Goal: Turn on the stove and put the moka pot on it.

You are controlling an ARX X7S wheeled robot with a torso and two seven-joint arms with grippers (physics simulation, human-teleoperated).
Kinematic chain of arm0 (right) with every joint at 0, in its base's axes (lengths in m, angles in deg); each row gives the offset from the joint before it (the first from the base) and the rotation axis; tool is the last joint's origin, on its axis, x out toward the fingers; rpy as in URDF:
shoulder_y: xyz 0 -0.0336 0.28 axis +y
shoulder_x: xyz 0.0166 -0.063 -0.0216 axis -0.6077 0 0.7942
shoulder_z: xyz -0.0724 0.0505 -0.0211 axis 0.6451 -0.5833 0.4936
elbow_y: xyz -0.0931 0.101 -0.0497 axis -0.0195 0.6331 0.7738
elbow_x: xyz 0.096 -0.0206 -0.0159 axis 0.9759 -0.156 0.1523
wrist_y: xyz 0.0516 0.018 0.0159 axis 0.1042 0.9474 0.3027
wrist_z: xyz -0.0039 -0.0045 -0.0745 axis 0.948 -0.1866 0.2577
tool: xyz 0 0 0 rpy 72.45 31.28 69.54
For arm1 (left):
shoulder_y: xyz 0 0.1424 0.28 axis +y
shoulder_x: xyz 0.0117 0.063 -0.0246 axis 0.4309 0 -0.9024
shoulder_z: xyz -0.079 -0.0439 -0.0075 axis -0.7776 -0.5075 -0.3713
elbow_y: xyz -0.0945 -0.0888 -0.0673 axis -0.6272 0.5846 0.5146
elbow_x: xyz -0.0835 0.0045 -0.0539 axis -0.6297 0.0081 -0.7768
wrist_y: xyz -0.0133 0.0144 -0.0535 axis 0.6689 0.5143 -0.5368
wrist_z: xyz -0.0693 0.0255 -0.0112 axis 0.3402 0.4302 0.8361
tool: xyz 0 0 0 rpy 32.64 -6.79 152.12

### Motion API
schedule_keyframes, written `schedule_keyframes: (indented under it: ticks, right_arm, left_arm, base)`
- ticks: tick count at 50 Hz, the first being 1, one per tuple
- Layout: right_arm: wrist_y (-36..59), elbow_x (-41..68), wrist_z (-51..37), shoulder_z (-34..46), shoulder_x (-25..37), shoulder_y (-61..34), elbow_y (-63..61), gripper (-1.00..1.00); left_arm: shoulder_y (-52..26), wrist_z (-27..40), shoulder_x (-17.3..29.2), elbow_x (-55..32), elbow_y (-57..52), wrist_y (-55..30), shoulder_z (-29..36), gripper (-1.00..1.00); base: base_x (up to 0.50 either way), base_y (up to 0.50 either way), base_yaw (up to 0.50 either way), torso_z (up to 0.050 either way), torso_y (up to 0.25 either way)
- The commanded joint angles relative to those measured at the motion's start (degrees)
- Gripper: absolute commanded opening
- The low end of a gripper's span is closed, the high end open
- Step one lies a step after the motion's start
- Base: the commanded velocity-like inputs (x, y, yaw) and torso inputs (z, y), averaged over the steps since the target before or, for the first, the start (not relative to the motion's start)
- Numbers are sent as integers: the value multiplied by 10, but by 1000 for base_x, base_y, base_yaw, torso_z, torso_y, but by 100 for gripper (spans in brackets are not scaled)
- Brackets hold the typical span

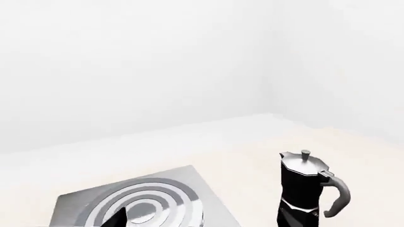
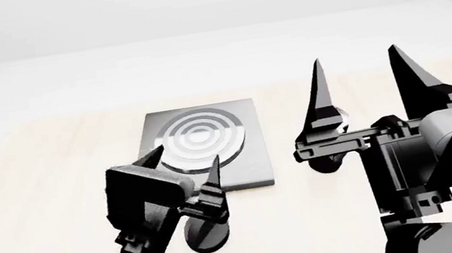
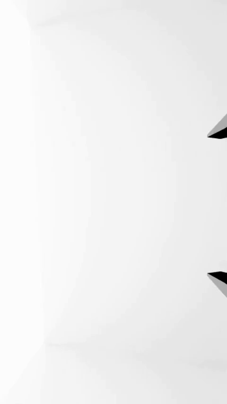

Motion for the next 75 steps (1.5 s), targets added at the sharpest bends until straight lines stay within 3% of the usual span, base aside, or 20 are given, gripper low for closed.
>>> schedule_keyframes:
  ticks: [1,8,25,31,42,49,52,57,75]
  right_arm:
    - [3,1,-2,-1,4,-7,3,100]
    - [4,-1,-2,-1,7,-14,12,100]
    - [30,3,0,-9,25,-45,42,100]
    - [-25,-17,18,-8,23,-34,125,100]
    - [-88,-29,40,-11,12,-41,256,100]
    - [-101,-32,46,-10,6,-47,313,100]
    - [-150,-46,56,-4,-4,-38,373,100]
    - [-128,-44,51,1,-2,-37,363,100]
    - [-133,-48,57,17,-6,-17,408,100]
  left_arm:
    - [6,53,51,56,-105,56,-60,100]
    - [41,84,93,113,-176,107,-108,100]
    - [135,110,125,111,-300,176,-250,100]
    - [144,114,133,100,-329,170,-270,100]
    - [132,135,152,78,-347,153,-273,100]
    - [143,205,216,53,-349,173,-255,100]
    - [148,230,236,45,-348,183,-248,100]
    - [146,257,261,39,-347,188,-233,100]
    - [141,278,277,32,-334,200,-209,100]
  base:
    - [0,0,0,0,0]
    - [0,0,0,0,0]
    - [0,0,0,0,0]
    - [0,0,0,0,0]
    - [0,0,0,0,0]
    - [0,0,0,0,0]
    - [0,0,0,0,0]
    - [0,0,0,0,0]
    - [0,0,0,0,0]
